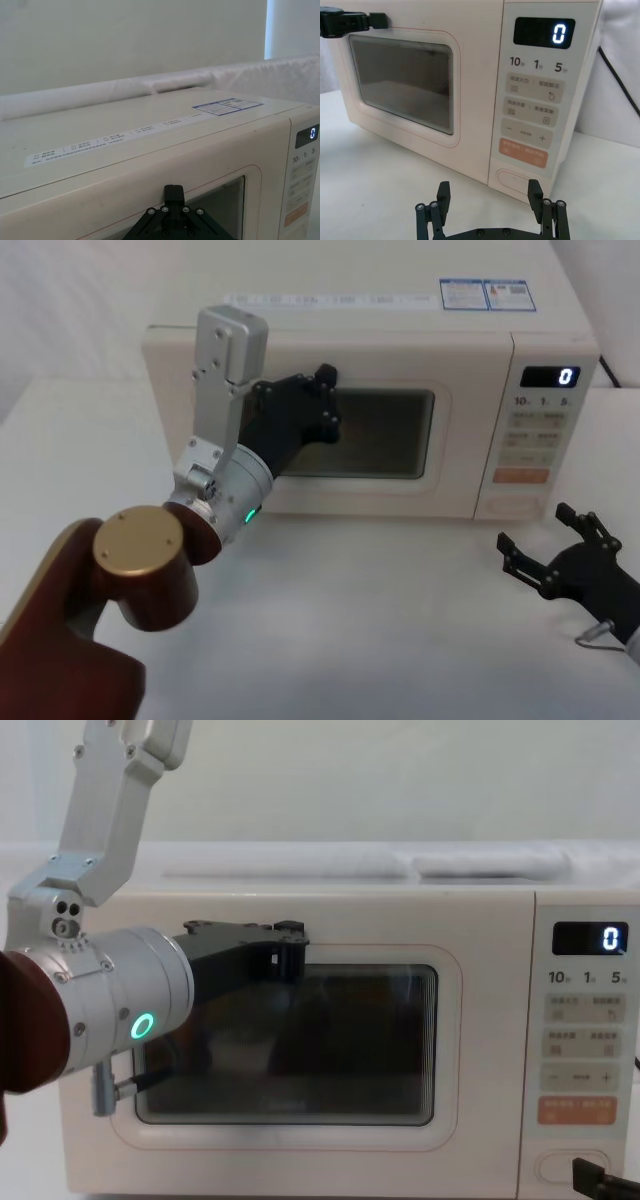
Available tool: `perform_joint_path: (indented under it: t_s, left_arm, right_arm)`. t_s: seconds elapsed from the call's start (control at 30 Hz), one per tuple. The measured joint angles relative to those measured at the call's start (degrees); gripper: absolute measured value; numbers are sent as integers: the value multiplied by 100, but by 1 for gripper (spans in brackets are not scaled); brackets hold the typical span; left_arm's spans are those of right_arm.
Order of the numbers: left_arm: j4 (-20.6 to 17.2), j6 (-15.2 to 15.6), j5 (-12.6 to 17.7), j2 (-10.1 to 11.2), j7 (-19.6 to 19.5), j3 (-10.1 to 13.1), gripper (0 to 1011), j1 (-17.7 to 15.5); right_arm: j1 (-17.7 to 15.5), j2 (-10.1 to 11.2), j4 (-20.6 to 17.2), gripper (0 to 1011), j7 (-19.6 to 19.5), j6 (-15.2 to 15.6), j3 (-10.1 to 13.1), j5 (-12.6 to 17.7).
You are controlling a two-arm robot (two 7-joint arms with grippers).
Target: Press the button to open the microwave door with one hand; close the microwave door with the other hand.
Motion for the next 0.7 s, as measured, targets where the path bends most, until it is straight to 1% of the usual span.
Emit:
perform_joint_path:
  t_s: [0.37,0.6,0.7]
  left_arm:
    - [2,5,-16,-26,3,-21,0,-8]
    - [-207,93,-140,15,-14,-74,0,143]
    - [-371,165,-240,65,-73,-92,0,277]
  right_arm:
    - [0,0,0,1000,0,0,-1,0]
    - [0,0,0,1000,0,0,-1,0]
    - [0,0,0,1000,0,0,-1,0]
